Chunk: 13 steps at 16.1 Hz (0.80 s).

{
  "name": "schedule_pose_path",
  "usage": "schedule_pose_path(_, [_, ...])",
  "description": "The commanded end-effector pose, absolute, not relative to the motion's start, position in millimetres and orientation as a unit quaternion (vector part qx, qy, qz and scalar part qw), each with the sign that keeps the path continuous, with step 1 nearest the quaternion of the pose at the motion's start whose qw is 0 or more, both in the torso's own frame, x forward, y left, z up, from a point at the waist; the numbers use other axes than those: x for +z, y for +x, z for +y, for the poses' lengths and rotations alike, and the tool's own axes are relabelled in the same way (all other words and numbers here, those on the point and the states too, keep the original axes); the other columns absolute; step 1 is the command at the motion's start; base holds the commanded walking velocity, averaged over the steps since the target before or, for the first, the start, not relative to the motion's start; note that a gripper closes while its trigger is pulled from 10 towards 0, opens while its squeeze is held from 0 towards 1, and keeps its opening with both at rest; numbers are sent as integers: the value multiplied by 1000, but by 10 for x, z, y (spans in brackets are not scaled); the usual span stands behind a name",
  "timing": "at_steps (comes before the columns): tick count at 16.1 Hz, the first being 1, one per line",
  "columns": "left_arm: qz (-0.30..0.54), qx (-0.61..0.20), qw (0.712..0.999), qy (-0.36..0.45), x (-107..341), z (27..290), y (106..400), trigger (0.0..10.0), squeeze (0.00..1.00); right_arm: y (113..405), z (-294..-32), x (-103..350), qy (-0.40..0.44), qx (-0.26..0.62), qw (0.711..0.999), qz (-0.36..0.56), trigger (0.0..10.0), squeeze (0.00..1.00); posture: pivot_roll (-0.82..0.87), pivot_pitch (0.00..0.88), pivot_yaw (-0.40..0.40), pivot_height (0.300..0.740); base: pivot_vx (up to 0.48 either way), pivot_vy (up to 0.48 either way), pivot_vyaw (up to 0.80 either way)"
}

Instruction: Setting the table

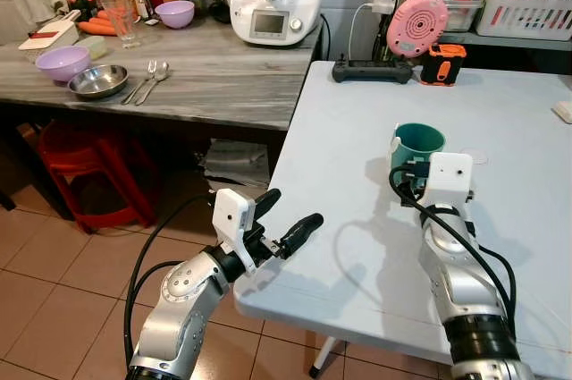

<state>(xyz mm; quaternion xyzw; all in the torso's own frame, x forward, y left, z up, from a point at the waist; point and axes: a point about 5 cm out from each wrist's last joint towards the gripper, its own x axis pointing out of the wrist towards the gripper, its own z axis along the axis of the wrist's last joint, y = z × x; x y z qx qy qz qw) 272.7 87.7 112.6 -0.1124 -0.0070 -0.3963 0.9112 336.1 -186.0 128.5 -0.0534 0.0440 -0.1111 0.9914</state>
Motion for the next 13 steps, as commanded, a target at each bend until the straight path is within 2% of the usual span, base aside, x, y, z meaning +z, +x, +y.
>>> schedule_pose_path(1, [-8,-394,913,-106,1130,882,2746,10000,0,3405,-1814,1321,-57,-100,993,37,549,0,-136,25,51,740,0,0,0])
schedule_pose_path(2, [-8,-394,913,-106,1130,880,2747,10000,0,3413,-1808,1323,-56,-98,993,37,0,0,-136,25,51,740,0,0,0])
schedule_pose_path(13, [-13,-405,906,-119,1143,822,2748,10000,0,3447,-1850,1332,-60,-95,993,25,0,0,-148,23,50,740,0,0,0])
